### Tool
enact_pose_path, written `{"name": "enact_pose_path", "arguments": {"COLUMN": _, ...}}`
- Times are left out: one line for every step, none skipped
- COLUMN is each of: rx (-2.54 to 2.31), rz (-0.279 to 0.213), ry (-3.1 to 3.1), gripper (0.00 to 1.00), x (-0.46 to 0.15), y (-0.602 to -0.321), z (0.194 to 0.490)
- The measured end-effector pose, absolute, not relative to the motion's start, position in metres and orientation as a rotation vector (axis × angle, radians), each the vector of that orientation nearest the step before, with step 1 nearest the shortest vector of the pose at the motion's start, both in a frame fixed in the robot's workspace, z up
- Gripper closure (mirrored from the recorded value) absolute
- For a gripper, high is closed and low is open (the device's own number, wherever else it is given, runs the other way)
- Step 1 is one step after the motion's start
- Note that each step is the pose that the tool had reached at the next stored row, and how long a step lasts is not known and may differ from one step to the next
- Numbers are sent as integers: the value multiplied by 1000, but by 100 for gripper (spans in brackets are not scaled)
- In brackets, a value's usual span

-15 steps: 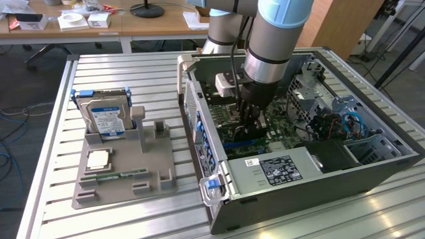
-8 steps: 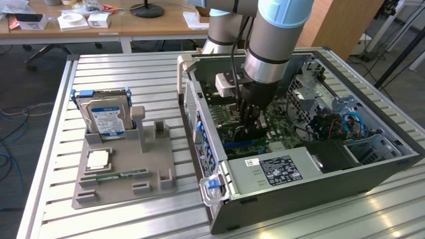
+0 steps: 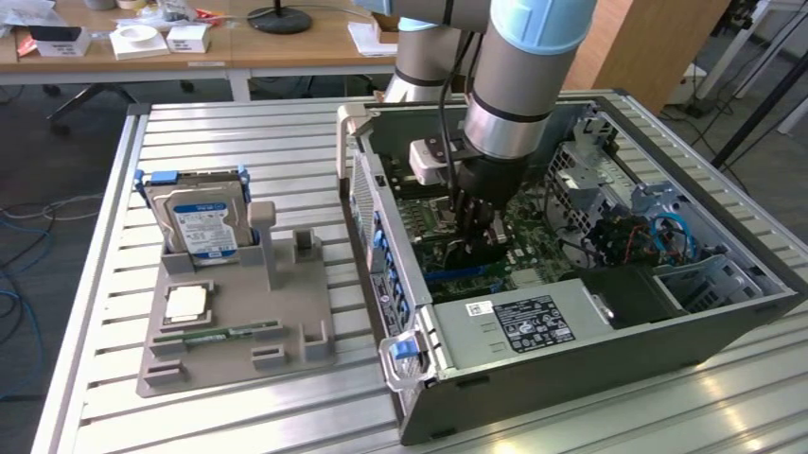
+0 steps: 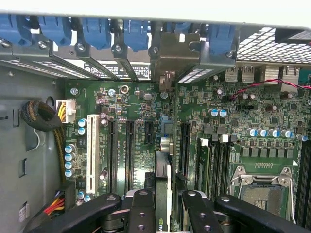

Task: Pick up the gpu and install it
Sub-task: 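Insert the gpu into the slot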

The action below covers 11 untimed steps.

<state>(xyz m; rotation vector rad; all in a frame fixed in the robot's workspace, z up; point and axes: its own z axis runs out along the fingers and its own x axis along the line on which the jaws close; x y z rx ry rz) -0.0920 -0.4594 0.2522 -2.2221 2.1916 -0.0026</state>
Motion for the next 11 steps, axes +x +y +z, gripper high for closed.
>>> {"name": "enact_pose_path", "arguments": {"rx": -2222, "rz": -3, "ry": 2192, "gripper": 74, "x": -92, "y": -459, "z": 252}}
{"name": "enact_pose_path", "arguments": {"rx": -2222, "rz": -3, "ry": 2192, "gripper": 74, "x": -92, "y": -459, "z": 252}}
{"name": "enact_pose_path", "arguments": {"rx": -2222, "rz": -3, "ry": 2192, "gripper": 74, "x": -92, "y": -459, "z": 252}}
{"name": "enact_pose_path", "arguments": {"rx": -2222, "rz": -2, "ry": 2191, "gripper": 74, "x": -92, "y": -459, "z": 251}}
{"name": "enact_pose_path", "arguments": {"rx": -2222, "rz": -3, "ry": 2192, "gripper": 74, "x": -92, "y": -459, "z": 251}}
{"name": "enact_pose_path", "arguments": {"rx": -2222, "rz": -3, "ry": 2192, "gripper": 74, "x": -92, "y": -459, "z": 251}}
{"name": "enact_pose_path", "arguments": {"rx": -2222, "rz": -3, "ry": 2192, "gripper": 74, "x": -92, "y": -459, "z": 251}}
{"name": "enact_pose_path", "arguments": {"rx": -2222, "rz": -3, "ry": 2192, "gripper": 74, "x": -92, "y": -459, "z": 251}}
{"name": "enact_pose_path", "arguments": {"rx": -2222, "rz": -3, "ry": 2192, "gripper": 74, "x": -92, "y": -459, "z": 251}}
{"name": "enact_pose_path", "arguments": {"rx": -2222, "rz": -2, "ry": 2191, "gripper": 74, "x": -92, "y": -459, "z": 251}}
{"name": "enact_pose_path", "arguments": {"rx": -2222, "rz": -2, "ry": 2191, "gripper": 74, "x": -92, "y": -459, "z": 250}}
